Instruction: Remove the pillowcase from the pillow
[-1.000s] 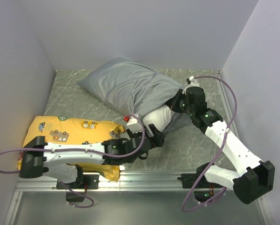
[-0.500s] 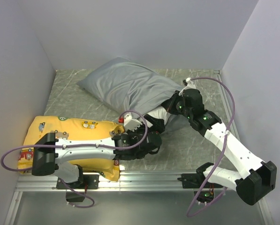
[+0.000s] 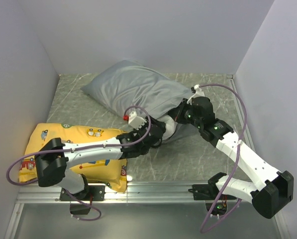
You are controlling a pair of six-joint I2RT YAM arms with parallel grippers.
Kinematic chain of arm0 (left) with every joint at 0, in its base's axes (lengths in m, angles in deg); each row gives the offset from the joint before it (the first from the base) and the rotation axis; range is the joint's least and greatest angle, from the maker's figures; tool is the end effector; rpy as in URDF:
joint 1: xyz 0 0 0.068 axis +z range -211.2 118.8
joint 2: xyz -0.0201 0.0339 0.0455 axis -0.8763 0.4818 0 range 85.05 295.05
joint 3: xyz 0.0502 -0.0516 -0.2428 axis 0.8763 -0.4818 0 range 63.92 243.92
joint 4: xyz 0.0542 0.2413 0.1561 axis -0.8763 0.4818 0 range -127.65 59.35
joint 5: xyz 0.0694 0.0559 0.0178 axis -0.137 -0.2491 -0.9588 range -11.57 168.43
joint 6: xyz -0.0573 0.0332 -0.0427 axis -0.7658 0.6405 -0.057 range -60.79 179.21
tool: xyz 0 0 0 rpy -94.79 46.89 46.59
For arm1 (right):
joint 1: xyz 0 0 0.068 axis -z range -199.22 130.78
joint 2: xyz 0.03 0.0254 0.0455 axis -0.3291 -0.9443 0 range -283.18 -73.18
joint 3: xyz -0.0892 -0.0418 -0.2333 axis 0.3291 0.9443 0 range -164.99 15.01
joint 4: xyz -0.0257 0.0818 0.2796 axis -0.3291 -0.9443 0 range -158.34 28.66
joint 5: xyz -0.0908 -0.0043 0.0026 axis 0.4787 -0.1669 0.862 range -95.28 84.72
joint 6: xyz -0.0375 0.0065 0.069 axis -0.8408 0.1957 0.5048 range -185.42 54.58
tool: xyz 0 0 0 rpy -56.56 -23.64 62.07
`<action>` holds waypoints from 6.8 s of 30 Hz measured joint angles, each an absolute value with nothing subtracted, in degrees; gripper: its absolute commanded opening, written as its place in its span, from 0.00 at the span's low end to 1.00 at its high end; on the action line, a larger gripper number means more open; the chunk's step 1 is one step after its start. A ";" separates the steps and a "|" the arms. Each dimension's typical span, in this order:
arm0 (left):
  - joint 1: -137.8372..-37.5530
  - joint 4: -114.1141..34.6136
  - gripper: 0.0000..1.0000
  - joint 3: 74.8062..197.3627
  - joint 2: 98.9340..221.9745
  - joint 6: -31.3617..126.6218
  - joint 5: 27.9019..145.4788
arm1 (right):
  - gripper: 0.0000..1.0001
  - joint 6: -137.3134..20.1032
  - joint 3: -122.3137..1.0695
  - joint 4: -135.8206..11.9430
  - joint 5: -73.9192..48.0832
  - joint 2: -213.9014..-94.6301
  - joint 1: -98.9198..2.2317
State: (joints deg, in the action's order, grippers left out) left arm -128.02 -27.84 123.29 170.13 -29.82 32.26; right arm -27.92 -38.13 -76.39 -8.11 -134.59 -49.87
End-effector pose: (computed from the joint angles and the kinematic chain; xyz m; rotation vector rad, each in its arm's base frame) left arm 0.1919 -0.3244 0.2196 -0.8328 1.9172 -0.8459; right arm 0.2710 0.1644 0.2909 0.0899 2.0692 0.8059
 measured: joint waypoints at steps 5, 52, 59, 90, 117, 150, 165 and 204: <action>-124.33 -34.86 0.00 122.57 170.32 -20.12 40.47 | 0.00 -30.31 -38.18 -77.20 -9.22 -134.70 -50.42; -119.50 -28.89 0.00 127.90 154.83 1.23 46.09 | 0.39 -35.44 -35.69 -83.91 8.68 -129.24 -40.36; -119.41 -28.35 0.00 128.05 155.02 2.17 46.75 | 0.60 -34.02 -35.69 -84.04 4.48 -121.43 -42.57; -115.43 -22.55 0.00 134.22 151.79 6.28 51.12 | 0.04 -36.21 -29.96 -82.40 2.76 -124.36 -29.59; -107.26 -13.42 0.00 137.98 146.24 12.38 90.53 | 0.46 -22.04 -30.11 -26.71 -53.99 -156.32 -22.51; -106.80 -17.70 0.01 124.23 144.58 24.64 111.60 | 0.67 -34.00 -39.60 -48.39 -39.41 -153.00 -26.70; -100.05 -18.07 0.01 133.63 153.32 21.87 111.68 | 0.80 -49.21 -30.46 -59.39 -23.80 -108.56 -50.72; -97.14 -11.14 0.01 145.06 157.97 24.12 115.42 | 1.00 -84.01 -33.98 -60.41 35.63 -127.75 -92.58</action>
